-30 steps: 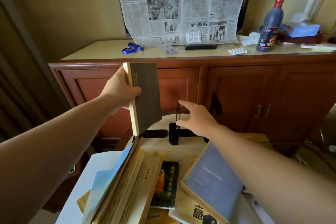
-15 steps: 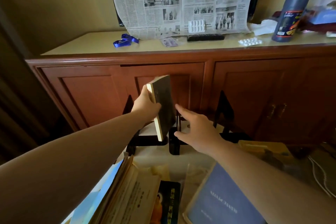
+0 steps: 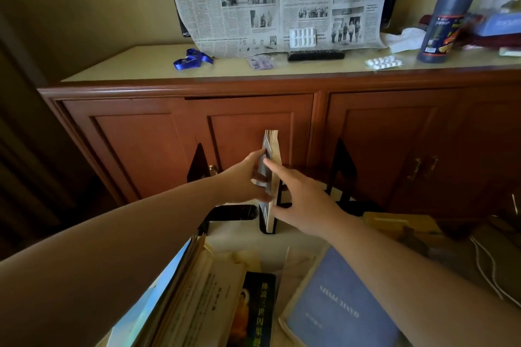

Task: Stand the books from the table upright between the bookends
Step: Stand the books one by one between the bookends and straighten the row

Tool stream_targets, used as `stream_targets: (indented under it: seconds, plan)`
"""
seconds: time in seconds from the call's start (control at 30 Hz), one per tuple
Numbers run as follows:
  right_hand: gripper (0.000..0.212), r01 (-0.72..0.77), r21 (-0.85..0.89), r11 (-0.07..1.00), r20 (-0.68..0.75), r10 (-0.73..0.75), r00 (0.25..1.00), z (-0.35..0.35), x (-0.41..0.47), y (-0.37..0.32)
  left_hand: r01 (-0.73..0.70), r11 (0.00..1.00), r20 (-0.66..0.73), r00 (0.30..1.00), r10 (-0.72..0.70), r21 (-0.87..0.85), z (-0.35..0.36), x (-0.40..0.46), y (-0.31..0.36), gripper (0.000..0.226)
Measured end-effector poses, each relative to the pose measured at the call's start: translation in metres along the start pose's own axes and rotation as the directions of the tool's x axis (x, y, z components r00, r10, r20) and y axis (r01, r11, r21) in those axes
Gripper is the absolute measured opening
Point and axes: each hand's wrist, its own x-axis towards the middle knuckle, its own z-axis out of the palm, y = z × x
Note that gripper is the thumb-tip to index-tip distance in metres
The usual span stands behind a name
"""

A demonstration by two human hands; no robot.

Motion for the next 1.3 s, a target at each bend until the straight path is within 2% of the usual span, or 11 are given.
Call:
stream_targets:
  seconds: [0.23, 0.37, 0.53, 0.63, 0.77, 0.83, 0.9, 1.03, 1.17, 1.23, 1.3]
  plan:
    - [0.101, -0.031, -0.027, 0.999, 0.065, 0.033, 0.997, -0.004, 0.003, -0.009, 0.097, 0.984, -0.128, 0.989, -0.078, 0.148, -0.021, -0.052, 0.017, 0.051]
    - [0.106, -0.097, -0.088, 0.991, 0.069, 0.103, 0.992, -0.006, -0.002, -0.023, 0.106, 0.993, -0.18, 0.979, -0.097, 0.042, -0.026, -0.106, 0.021, 0.032]
    - [0.108, -0.134, -0.155, 0.979, 0.024, 0.139, 0.99, 0.0, -0.023, -0.042, 0.144, 0.99, -0.24, 0.961, -0.139, 0.004, -0.014, -0.171, 0.012, 0.038]
    - [0.107, -0.175, -0.103, 0.979, -0.074, 0.168, 0.983, 0.012, -0.047, -0.053, 0.21, 0.978, -0.23, 0.952, -0.204, 0.003, 0.001, -0.202, 0.002, 0.06]
    - [0.058, -0.263, -0.125, 0.957, -0.183, 0.238, 0.954, 0.035, -0.092, -0.077, 0.212, 0.976, -0.251, 0.943, -0.216, -0.045, 0.022, -0.234, -0.008, 0.125]
    - [0.034, -0.289, -0.114, 0.951, -0.122, 0.275, 0.954, 0.052, -0.115, -0.091, 0.246, 0.969, -0.278, 0.931, -0.238, -0.007, 0.028, -0.245, -0.01, 0.135]
    - [0.016, -0.307, -0.099, 0.947, -0.041, 0.305, 0.952, 0.068, -0.136, -0.105, 0.317, 0.945, -0.268, 0.92, -0.287, 0.076, 0.034, -0.252, -0.013, 0.118]
    - [0.026, -0.338, -0.071, 0.939, 0.103, 0.344, 0.933, 0.091, -0.169, -0.128, 0.376, 0.922, -0.229, 0.909, -0.348, 0.095, 0.038, -0.268, -0.011, 0.077]
    - [0.019, -0.486, 0.269, 0.831, 0.331, 0.395, 0.857, 0.111, -0.186, -0.145, 0.372, 0.927, -0.19, 0.915, -0.357, 0.049, 0.038, -0.281, -0.012, 0.066]
    - [0.006, -0.501, 0.439, 0.746, 0.326, 0.387, 0.862, 0.117, -0.19, -0.149, 0.342, 0.939, -0.215, 0.921, -0.326, 0.042, 0.04, -0.287, -0.013, 0.05]
    - [0.016, -0.507, 0.548, 0.666, 0.292, 0.415, 0.861, 0.118, -0.191, -0.156, 0.316, 0.948, -0.29, 0.912, -0.291, 0.041, 0.04, -0.292, -0.013, 0.037]
